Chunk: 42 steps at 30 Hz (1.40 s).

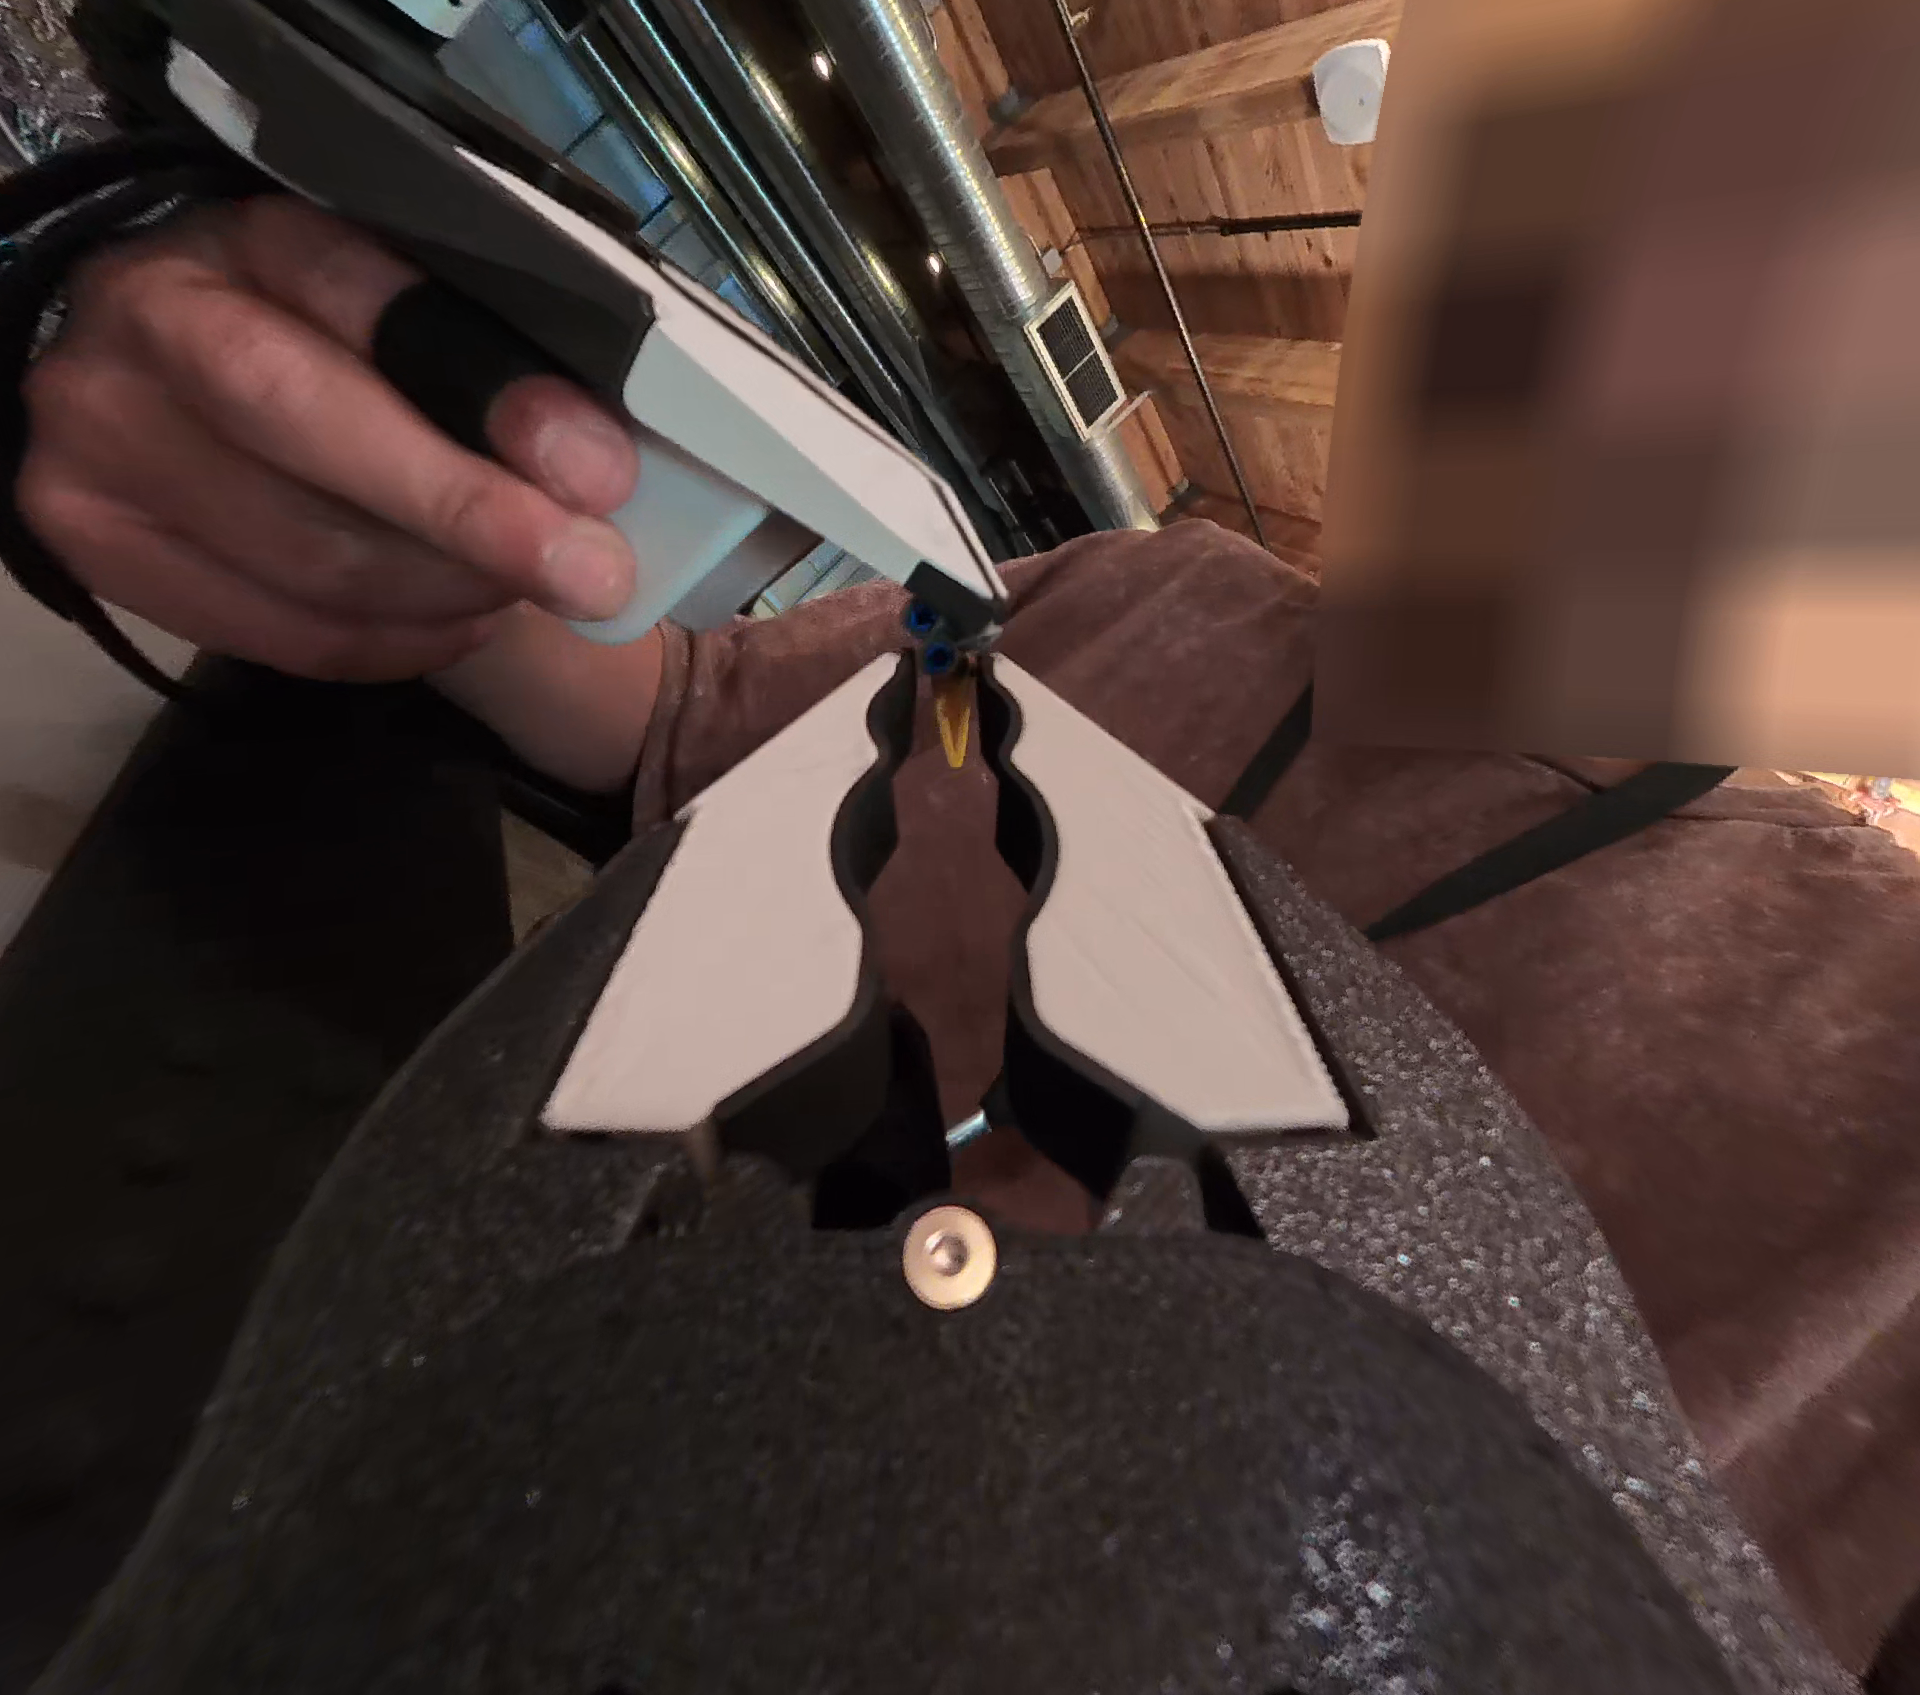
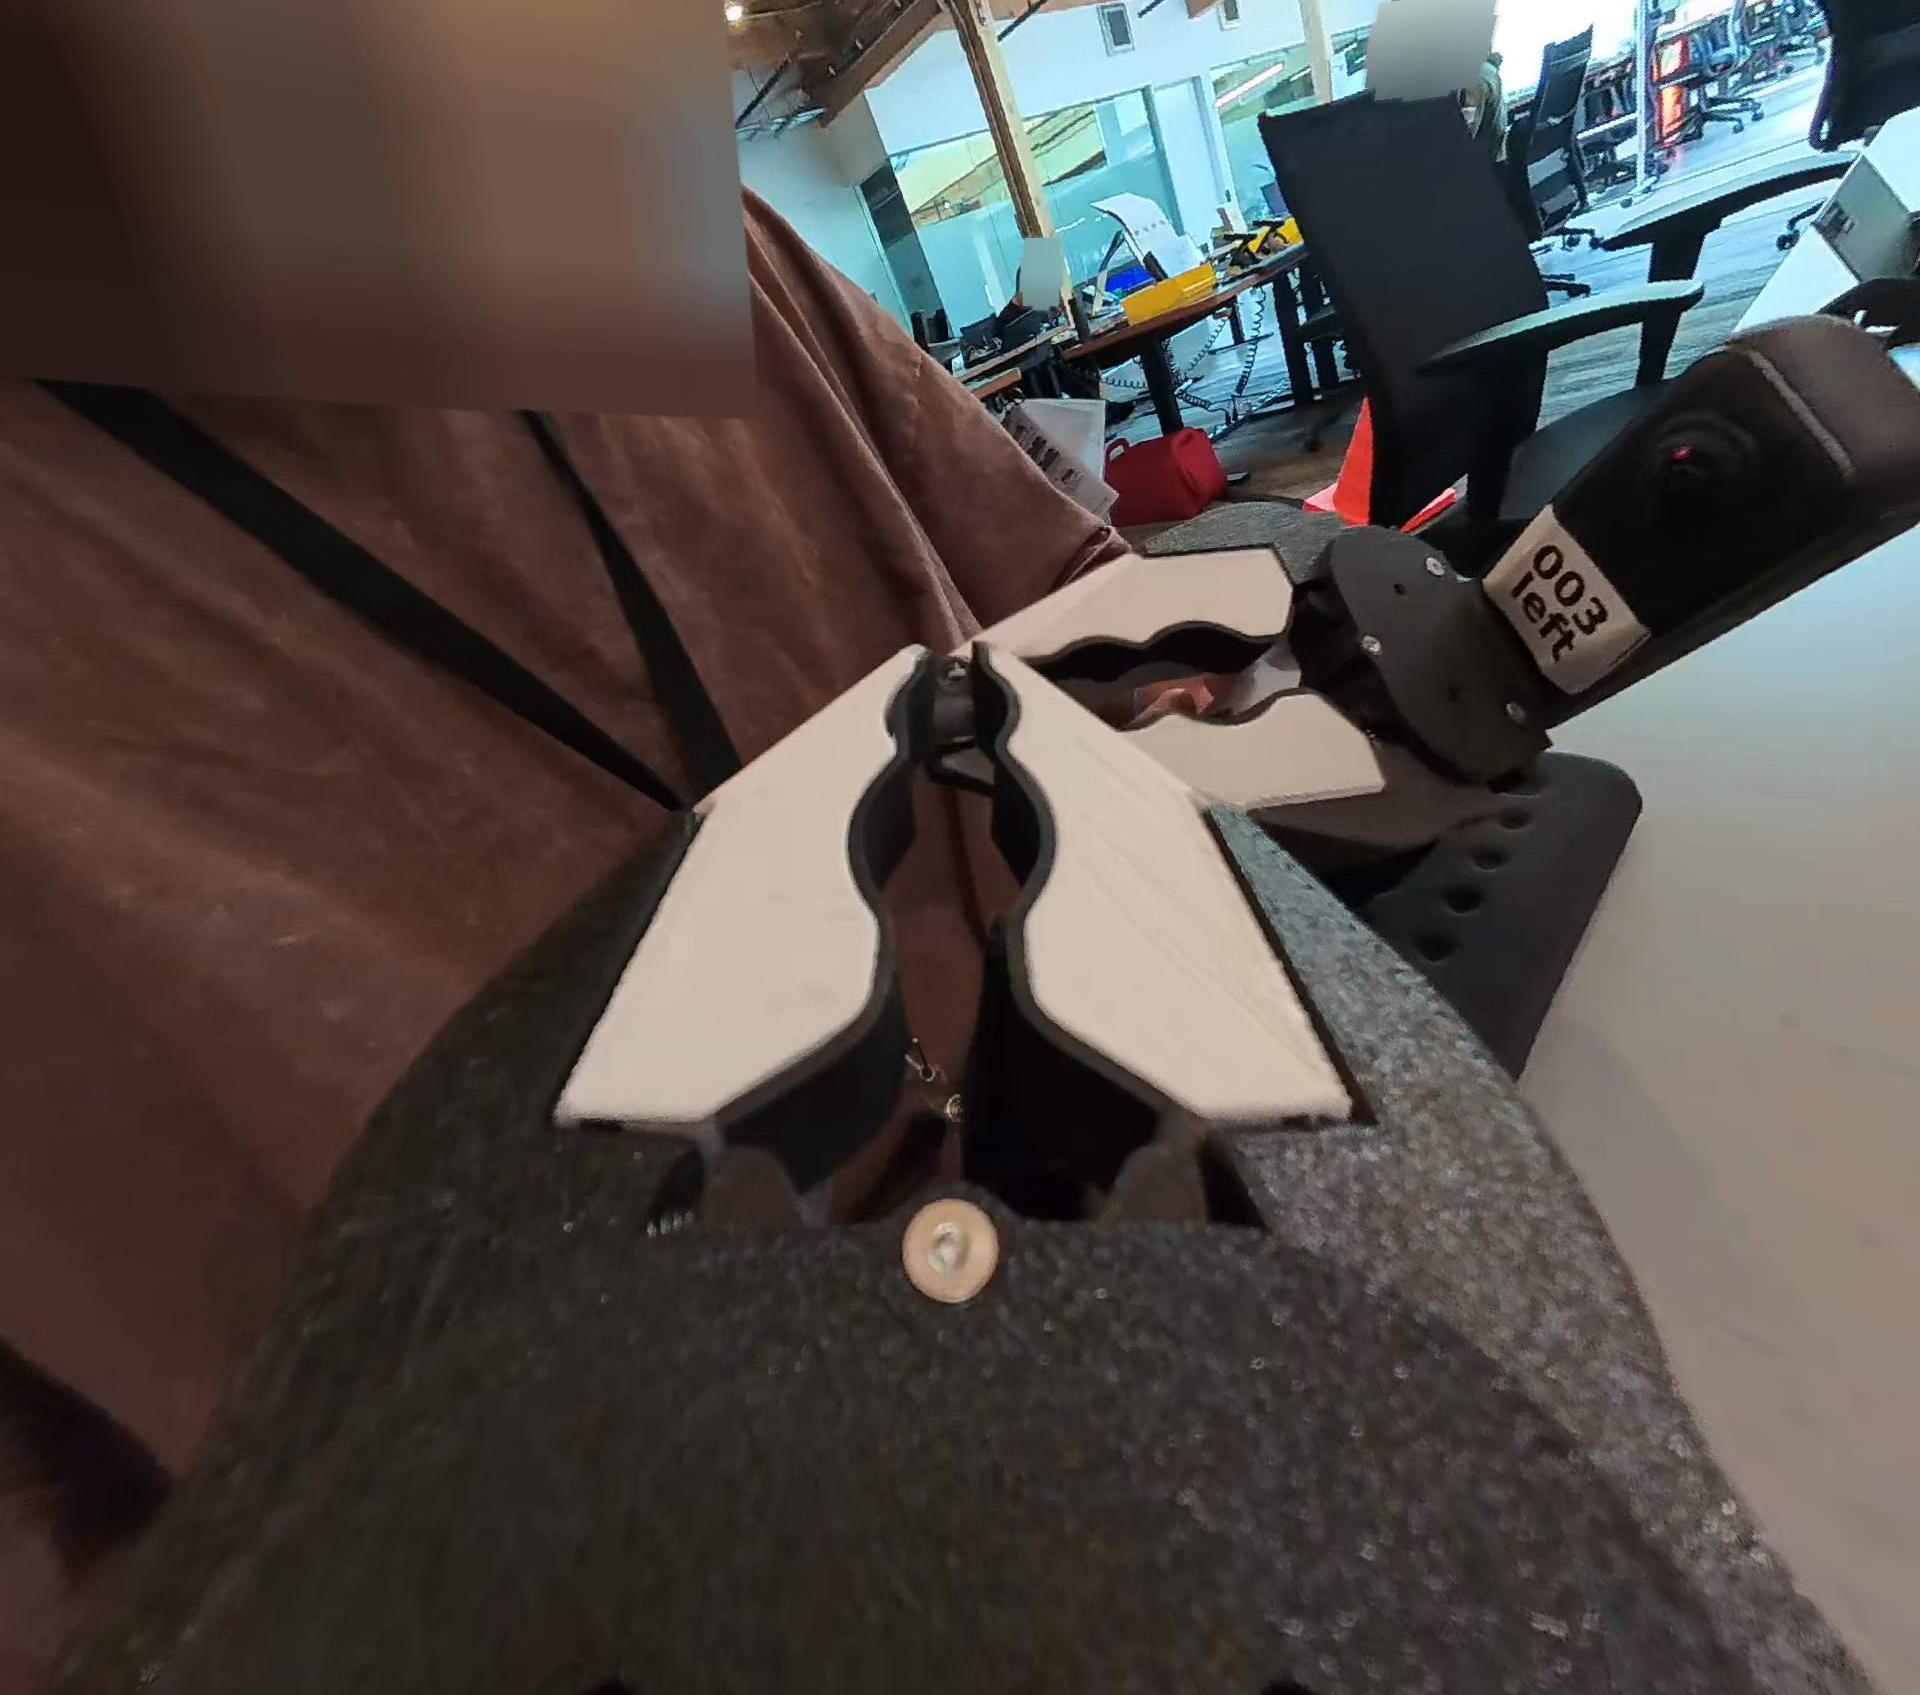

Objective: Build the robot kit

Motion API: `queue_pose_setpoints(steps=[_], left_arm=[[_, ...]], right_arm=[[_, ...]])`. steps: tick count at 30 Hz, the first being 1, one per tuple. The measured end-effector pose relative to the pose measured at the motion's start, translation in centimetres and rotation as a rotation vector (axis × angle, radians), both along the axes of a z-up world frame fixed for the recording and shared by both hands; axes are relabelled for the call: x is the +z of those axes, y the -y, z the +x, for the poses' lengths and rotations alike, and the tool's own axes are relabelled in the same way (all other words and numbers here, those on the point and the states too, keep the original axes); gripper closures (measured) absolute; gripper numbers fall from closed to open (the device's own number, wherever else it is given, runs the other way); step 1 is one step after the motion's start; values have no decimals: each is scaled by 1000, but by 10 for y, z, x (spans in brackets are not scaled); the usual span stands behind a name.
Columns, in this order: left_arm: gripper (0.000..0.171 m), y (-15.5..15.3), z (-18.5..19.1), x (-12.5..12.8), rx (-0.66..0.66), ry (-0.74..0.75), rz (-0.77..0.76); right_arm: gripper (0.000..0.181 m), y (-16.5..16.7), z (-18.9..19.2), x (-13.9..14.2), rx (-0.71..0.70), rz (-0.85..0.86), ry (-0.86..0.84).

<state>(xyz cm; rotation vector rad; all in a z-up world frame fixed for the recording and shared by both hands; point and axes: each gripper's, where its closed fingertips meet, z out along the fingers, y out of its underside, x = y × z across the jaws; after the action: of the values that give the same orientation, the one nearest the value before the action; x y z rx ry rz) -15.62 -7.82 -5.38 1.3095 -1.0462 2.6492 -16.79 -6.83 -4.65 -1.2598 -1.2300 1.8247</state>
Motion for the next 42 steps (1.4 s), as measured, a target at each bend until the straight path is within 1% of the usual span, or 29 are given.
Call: queue_pose_setpoints(steps=[6, 8, 11, 12, 13, 14, 16, 17, 18, 19, 20, 22, 24, 26, 28, 32, 39, 40, 42], left_arm=[[164, -2, 3, -3, 31, -19, 30], [164, -6, 5, -4, 79, -27, 55], [165, -22, 8, -8, 177, -61, 81], [165, -30, 8, -10, 223, -79, 102], [165, -40, 7, -12, 288, -95, 134], [165, -52, 5, -13, 360, -111, 178], [165, -79, -3, -17, 522, -161, 299], [165, -93, -8, -18, 604, -186, 359], [165, -104, -14, -18, 671, -201, 406], [165, -114, -19, -17, 729, -207, 439], [165, -122, -23, -16, 776, -214, 463], [164, -132, -28, -20, 837, -235, 518], [164, -132, -28, -23, 850, -234, 566], [164, -127, -25, -25, 829, -228, 582], [164, -123, -21, -27, 809, -223, 585], [164, -121, -16, -32, 783, -230, 588], [165, -120, -19, -28, 759, -196, 549], [165, -119, -19, -27, 750, -189, 549], [165, -116, -18, -26, 733, -179, 545]], right_arm=[[175, 0, 1, -2, 2, 3, 14], [174, -4, 2, -3, -18, 2, 14], [173, -20, 7, -4, -119, 23, 35], [163, -30, 12, -4, -177, 32, 47], [158, -43, 21, -5, -250, 37, 77], [159, -60, 33, -10, -340, 50, 136], [159, -91, 63, -41, -535, 106, 351], [160, -101, 78, -64, -613, 135, 491], [160, -105, 91, -89, -658, 165, 631], [160, -104, 98, -110, -670, 187, 733], [160, -101, 100, -126, -673, 198, 798], [160, -98, 100, -147, -671, 212, 895], [160, -100, 102, -159, -669, 248, 976], [160, -96, 105, -167, -628, 238, 1013], [160, -98, 107, -169, -630, 239, 992], [160, -89, 100, -168, -571, 206, 941], [161, -96, 104, -171, -603, 426, 958], [161, -97, 104, -173, -608, 441, 965], [163, -98, 102, -174, -596, 418, 939]])
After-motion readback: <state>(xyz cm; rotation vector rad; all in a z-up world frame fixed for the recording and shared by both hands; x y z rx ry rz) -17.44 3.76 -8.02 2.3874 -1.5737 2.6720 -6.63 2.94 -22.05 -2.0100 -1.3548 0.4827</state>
